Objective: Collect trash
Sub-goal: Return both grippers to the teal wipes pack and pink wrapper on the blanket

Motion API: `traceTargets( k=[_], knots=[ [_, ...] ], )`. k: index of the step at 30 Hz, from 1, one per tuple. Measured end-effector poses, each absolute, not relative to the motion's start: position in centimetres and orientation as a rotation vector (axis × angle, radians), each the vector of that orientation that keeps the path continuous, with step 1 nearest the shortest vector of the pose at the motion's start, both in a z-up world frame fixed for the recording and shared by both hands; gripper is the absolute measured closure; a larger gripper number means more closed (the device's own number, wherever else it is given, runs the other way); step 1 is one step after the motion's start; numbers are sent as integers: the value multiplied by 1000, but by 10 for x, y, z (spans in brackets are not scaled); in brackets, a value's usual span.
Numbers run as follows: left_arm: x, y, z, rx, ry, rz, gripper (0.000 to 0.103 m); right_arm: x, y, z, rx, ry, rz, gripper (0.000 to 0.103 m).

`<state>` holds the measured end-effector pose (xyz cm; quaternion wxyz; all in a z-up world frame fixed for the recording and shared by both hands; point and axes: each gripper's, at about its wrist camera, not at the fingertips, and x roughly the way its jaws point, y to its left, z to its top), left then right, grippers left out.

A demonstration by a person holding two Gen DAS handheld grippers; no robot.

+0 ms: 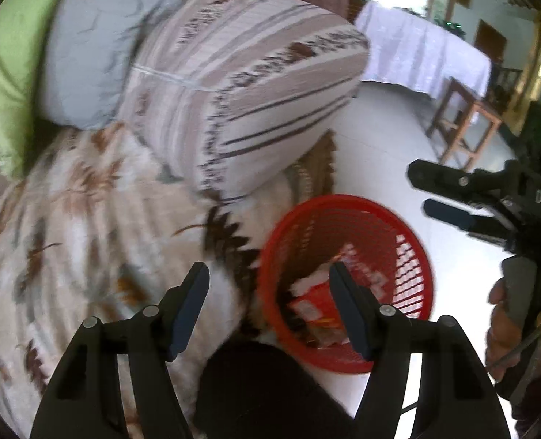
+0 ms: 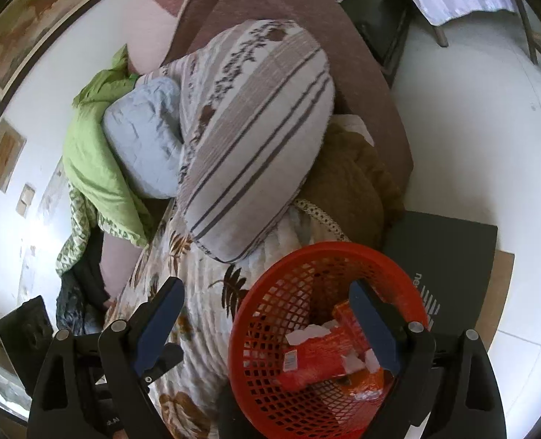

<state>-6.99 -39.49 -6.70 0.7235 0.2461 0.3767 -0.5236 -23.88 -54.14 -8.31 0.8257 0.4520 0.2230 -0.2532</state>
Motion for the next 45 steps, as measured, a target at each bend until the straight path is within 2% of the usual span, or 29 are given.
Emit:
traceTargets(
  k=[5, 8, 14, 35, 45],
  knots=[
    [-64, -362, -58, 591, 753, -1031, 34, -218, -525, -72, 889, 496, -532, 10],
    [-52, -339, -54, 567, 747, -990, 30, -205, -515, -67, 866, 510, -512, 10],
    [-25, -284, -44, 519, 736, -860, 30, -165, -483, -59, 802, 575, -424, 10],
    [109, -33, -13, 350, 709, -276, 30, -10, -329, -9, 419, 699, -122, 10],
    [216, 22, -39, 348, 762, -87, 30, 89, -257, -48, 374, 851, 70, 10]
  ],
)
